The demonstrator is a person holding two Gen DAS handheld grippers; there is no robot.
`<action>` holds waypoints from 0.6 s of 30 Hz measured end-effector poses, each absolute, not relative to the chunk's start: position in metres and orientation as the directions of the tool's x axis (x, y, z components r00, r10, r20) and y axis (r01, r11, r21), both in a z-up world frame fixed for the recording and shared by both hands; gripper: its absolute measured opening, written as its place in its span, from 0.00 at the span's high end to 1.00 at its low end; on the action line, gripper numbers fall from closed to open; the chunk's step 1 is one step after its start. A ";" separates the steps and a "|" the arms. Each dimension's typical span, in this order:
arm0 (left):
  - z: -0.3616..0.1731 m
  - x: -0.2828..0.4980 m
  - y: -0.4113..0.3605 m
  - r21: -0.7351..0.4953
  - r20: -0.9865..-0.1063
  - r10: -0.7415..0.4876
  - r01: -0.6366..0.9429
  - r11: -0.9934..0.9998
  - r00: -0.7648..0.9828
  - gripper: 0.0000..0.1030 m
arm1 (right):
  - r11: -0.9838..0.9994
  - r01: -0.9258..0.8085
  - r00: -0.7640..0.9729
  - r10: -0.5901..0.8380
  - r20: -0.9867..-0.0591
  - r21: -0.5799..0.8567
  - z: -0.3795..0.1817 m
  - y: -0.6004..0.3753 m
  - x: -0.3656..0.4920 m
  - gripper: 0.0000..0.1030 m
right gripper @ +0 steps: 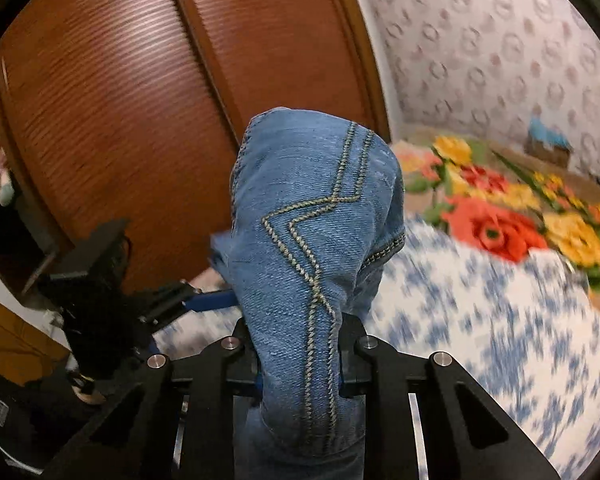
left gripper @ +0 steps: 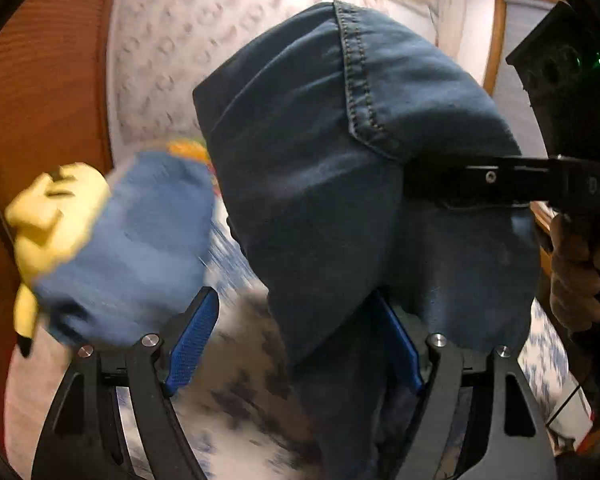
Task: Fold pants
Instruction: 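Grasp the folded jeans with the right gripper and lift them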
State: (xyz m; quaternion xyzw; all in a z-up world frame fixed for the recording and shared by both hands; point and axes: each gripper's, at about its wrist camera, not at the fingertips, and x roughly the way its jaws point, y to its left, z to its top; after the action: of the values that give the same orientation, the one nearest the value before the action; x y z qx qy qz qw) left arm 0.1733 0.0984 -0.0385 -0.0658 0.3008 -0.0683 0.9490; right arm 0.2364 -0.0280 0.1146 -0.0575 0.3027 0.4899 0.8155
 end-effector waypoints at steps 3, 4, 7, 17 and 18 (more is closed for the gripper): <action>-0.009 0.168 0.123 -0.159 -0.498 -0.121 0.047 0.986 0.859 0.23 | 0.477 -0.861 0.333 0.790 -0.516 0.175 0.143 -0.002 0.242 0.77; 0.003 0.166 0.135 -0.158 -0.472 -0.101 0.028 0.987 0.876 0.23 | 0.467 -0.867 0.329 0.799 -0.504 0.173 0.151 0.006 0.245 0.77; 0.025 0.162 0.158 -0.148 -0.428 -0.051 -0.014 0.989 0.902 0.23 | 0.426 -0.884 0.297 0.830 -0.473 0.191 0.172 0.034 0.257 0.77; 0.073 0.154 0.226 -0.094 -0.346 0.120 -0.162 0.982 0.931 0.23 | 0.250 -0.893 0.115 0.931 -0.347 0.374 0.170 0.111 0.336 0.77; 0.070 0.159 0.231 -0.094 -0.357 0.126 -0.170 0.981 0.926 0.23 | 0.244 -0.875 0.099 0.936 -0.338 0.419 0.158 0.117 0.354 0.77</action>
State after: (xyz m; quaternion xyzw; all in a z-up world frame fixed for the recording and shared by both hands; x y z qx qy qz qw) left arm 0.1585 0.2309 0.0702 -0.0616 0.1773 0.0756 0.9793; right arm 0.3537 0.1175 0.1577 0.0556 0.2746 0.6125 0.7392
